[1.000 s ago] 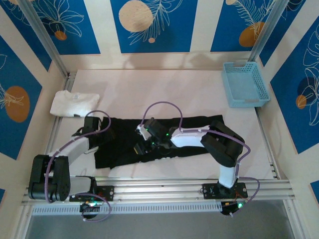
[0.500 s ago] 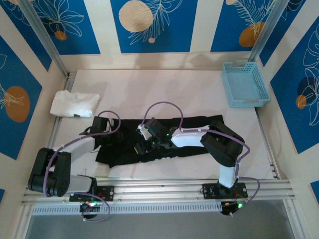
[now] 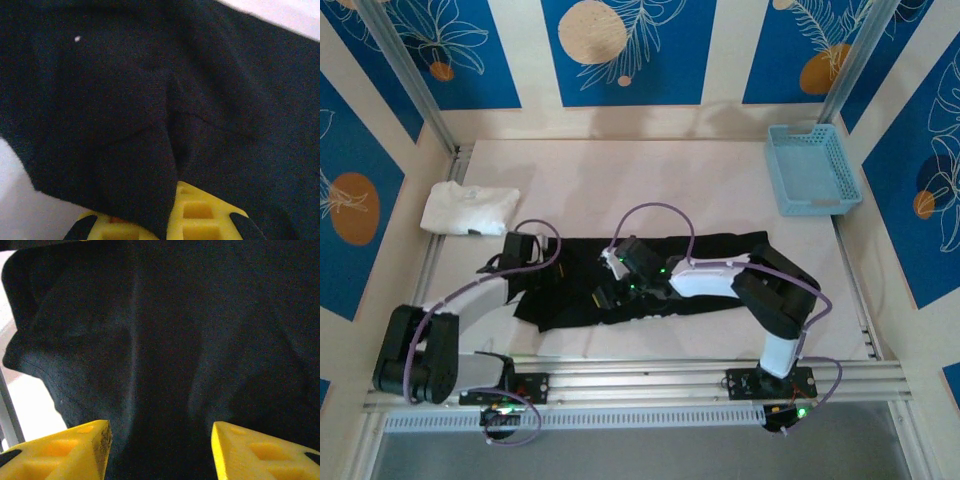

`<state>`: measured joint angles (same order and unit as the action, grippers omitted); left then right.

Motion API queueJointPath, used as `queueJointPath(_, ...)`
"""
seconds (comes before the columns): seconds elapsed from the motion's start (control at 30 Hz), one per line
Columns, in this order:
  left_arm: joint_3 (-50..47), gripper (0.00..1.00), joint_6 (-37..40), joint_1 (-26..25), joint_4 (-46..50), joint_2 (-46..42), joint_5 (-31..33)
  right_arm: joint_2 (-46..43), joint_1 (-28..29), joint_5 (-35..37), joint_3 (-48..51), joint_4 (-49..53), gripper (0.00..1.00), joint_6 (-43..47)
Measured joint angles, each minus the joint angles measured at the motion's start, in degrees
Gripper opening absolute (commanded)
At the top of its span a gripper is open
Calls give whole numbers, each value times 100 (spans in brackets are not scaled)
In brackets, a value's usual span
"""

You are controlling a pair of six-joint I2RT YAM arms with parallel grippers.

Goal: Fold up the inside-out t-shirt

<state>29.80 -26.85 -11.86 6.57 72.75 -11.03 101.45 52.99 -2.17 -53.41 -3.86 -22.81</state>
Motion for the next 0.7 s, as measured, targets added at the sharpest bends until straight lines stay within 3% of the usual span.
queueJointPath(0.17, 654, 0, 68, 136, 968, -461, 170, -719, -354, 179, 382, -227, 69, 13)
queueJointPath(0.4, 2439, 0, 789, 588, 2846, -671, 844, -1633, -791, 479, 907, -623, 69, 22)
queueJointPath(0.5, 3392, 0, 1397, 868, 3615, -540, 1401, -1871, -1019, 531, 1073, -623, 68, -46)
queueJointPath(0.7, 4966, 0, 2411, 1014, 4454, 17, 3167, -2205, -1467, 538, 1344, -597, 68, -275)
